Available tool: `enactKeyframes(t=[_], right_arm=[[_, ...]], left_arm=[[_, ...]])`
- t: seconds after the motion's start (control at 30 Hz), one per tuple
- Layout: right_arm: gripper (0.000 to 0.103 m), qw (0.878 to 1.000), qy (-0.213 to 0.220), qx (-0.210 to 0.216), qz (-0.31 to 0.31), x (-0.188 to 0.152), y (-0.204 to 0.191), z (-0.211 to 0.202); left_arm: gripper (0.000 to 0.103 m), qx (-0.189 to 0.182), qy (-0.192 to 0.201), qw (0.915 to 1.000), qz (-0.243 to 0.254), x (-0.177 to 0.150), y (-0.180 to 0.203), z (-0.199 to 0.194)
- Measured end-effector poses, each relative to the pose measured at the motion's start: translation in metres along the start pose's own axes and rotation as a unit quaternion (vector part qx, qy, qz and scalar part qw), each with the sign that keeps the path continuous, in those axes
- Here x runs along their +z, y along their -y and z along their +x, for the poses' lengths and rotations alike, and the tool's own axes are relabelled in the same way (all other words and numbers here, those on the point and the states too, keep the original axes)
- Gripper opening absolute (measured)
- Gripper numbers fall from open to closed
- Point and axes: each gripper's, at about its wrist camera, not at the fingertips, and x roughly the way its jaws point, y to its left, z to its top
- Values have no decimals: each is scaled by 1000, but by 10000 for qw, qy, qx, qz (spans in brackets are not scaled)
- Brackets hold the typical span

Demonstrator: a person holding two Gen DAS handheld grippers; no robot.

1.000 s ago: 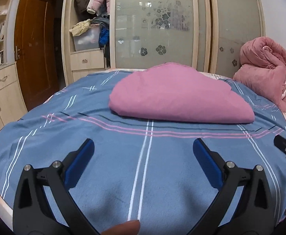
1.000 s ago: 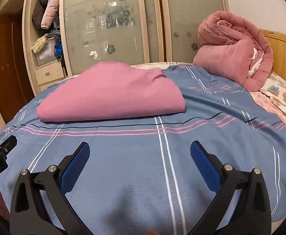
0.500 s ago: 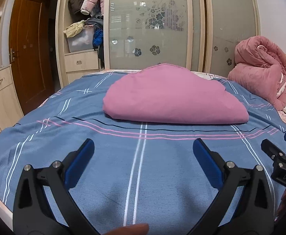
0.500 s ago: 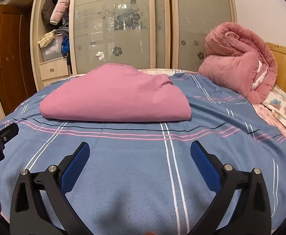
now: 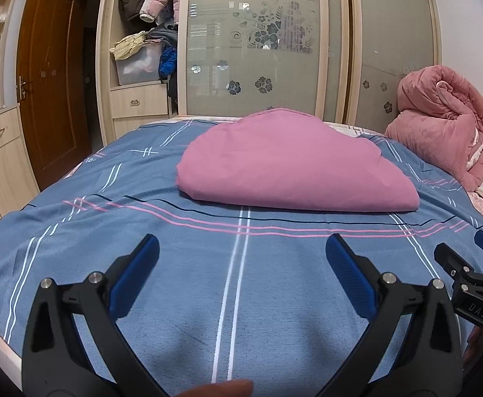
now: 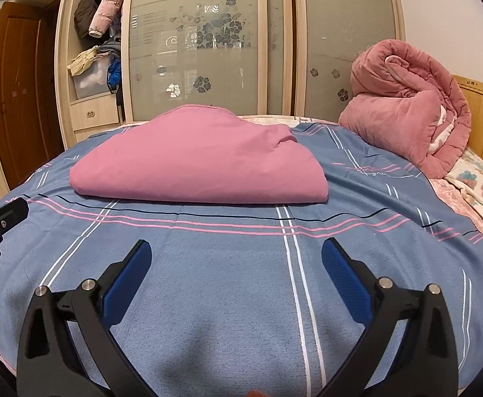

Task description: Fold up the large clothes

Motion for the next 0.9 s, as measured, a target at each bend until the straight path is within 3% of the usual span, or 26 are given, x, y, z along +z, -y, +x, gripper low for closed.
enactKeyframes(t=[0.9], right_arm=[[102, 10000, 39, -25, 22, 0, 3, -1]], left_arm=[[101, -4, -3, 10000, 36, -1, 1, 1]])
